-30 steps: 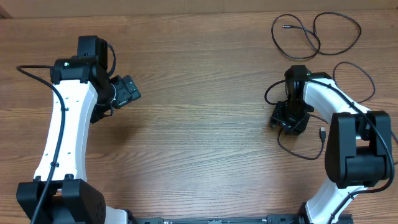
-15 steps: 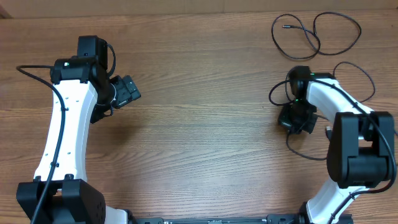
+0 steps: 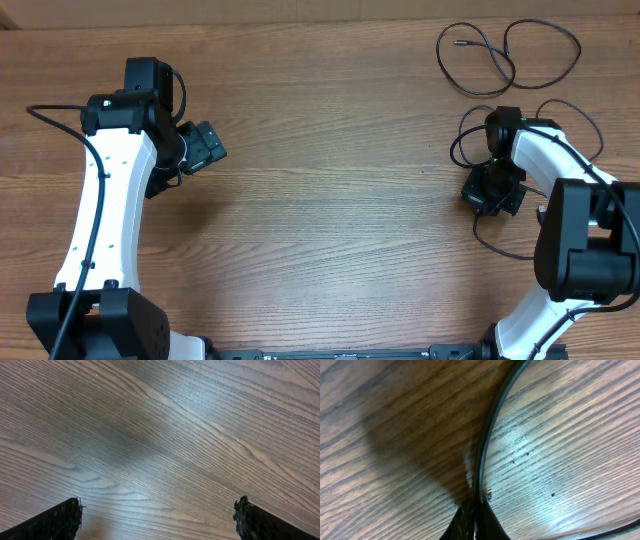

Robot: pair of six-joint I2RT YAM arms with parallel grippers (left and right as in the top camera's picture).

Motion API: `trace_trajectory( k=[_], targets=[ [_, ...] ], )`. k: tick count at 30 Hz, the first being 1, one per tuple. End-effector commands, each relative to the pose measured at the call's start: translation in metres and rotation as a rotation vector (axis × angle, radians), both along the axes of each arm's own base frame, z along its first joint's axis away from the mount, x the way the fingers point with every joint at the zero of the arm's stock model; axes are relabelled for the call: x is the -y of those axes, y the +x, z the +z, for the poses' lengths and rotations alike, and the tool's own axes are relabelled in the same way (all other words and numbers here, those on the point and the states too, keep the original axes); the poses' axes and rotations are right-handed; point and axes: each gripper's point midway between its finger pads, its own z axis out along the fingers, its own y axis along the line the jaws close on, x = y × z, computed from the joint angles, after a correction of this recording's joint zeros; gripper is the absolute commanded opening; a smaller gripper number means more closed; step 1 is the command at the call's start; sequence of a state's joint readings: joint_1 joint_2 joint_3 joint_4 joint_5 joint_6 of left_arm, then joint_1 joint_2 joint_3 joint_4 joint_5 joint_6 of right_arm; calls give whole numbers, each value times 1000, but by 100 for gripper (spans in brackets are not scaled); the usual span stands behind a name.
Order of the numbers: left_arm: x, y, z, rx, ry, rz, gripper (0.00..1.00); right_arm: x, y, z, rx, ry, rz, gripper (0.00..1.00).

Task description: Untangle cables

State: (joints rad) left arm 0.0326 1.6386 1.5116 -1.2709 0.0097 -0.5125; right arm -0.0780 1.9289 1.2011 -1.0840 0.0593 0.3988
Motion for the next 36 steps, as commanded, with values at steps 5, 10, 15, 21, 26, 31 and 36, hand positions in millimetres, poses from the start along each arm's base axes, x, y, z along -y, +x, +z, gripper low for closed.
trace_trajectory(
  k=[5,10,15,21,26,31,36],
  targets=[
    [0,0,-4,-12,19,-24,100,-26,-10,-4,-26,165,55,4],
    [0,0,-4,-13,19,-24,100,-29,-15,-2,-47,179,54,4],
    [0,0,-4,-12,19,-24,99,-29,-20,-1,-67,181,52,4],
    [0,1,-4,-9,19,-24,100,-32,-21,1,-69,200,51,4],
    [0,1,-4,-7,20,-24,99,-32,-19,12,-36,197,52,4],
    [0,3,-3,-1,19,-24,99,-34,-14,28,23,201,53,5],
    [0,2,-3,-2,19,-24,100,-34,-17,34,20,201,52,51]
  ],
)
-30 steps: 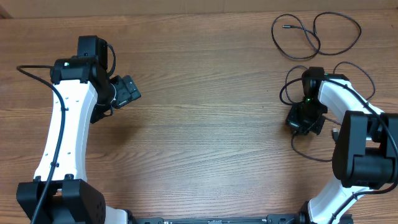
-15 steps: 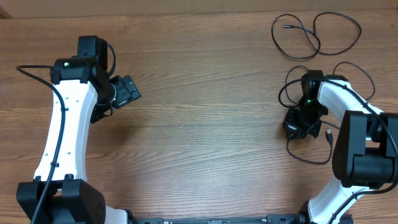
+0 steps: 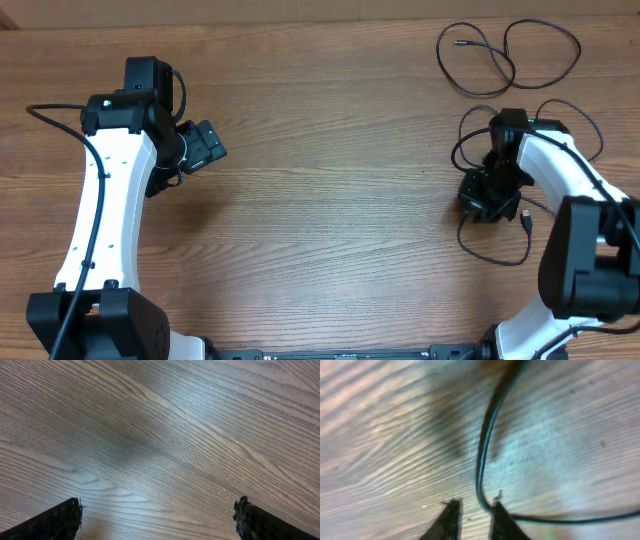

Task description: Untangle cables

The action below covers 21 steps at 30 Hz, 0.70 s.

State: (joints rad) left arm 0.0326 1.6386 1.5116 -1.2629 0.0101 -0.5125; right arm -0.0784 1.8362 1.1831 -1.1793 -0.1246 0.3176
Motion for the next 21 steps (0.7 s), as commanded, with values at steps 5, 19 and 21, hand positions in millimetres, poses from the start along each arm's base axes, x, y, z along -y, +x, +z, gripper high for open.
trace_trajectory(
  k=[5,19,21],
  targets=[
    [1,0,-4,-11,15,-25,99,-1,-1,8,18,2,-4,100],
    [3,-3,-4,-26,1,-28,99,-4,3,79,262,-9,-18,100],
    [6,-3,-4,-25,-17,-31,99,-10,1,98,334,-10,5,100]
  ],
)
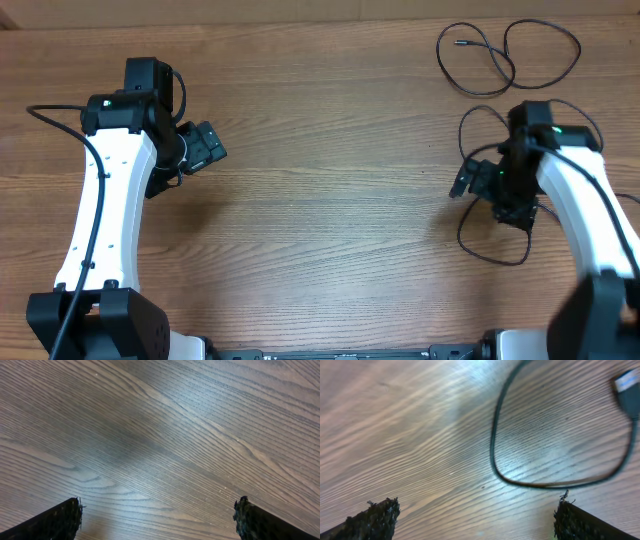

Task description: Untangle cables

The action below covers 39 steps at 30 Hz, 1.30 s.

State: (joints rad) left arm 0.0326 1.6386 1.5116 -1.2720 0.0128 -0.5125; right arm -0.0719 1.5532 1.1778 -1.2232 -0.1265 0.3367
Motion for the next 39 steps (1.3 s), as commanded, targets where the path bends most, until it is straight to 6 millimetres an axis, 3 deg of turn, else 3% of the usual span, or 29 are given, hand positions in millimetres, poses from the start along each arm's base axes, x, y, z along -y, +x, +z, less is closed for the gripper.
trace_trajectory(
  k=[1,9,17,23,39],
  targets=[
    [8,-1,-4,-16,-24,-32,100,-13,-2,36,137,3,34,100],
    [10,-2,-4,-19,-37,-34,99,-58,-30,103,392,10,128,100],
    [10,-2,-4,-17,-38,-31,100,-84,-78,134,523,-13,316,100],
    [9,-1,-4,-14,-36,-15,99,-88,-87,141,559,6,348,100],
    [9,-1,-4,-14,-36,-15,100,-88,-88,129,487,-11,357,100]
  ],
)
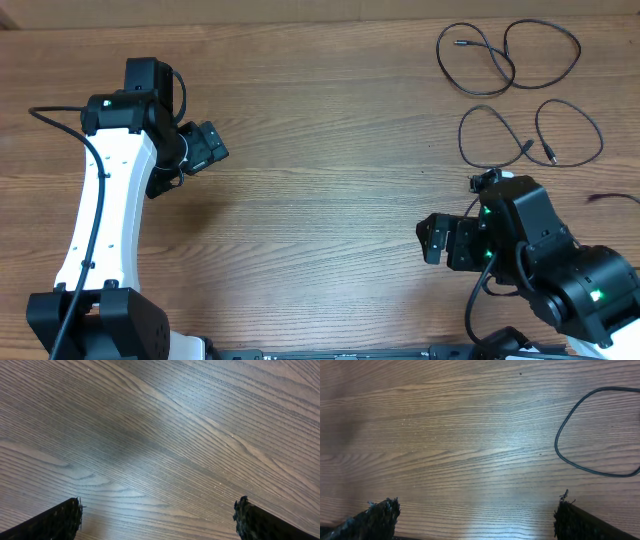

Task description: Untangle cables

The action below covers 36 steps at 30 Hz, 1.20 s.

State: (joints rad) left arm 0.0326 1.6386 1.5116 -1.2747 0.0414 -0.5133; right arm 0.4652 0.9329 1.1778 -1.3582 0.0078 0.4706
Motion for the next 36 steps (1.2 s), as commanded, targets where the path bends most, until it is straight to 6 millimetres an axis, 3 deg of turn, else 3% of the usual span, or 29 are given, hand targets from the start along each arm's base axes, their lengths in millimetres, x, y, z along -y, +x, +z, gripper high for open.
trace_trajectory(
  k=[1,12,21,26,31,36],
  targets=[
    [4,0,-4,-12,-8,-11,99,1,1,-1,0,-11,-6,100],
    [4,0,-4,-12,-7,-11,100,4,12,-6,0,-60,-20,100],
    [4,0,-4,-12,-7,-11,100,-5,42,8,136,-60,48,100],
    [4,0,-4,-12,-7,-11,100,21,48,17,196,-66,-16,100],
    [4,0,-4,-12,-7,-11,100,51,46,11,291,-56,-53,100],
    [4,0,-4,-12,-7,-11,100,63,41,11,436,-27,-57,100]
  ],
)
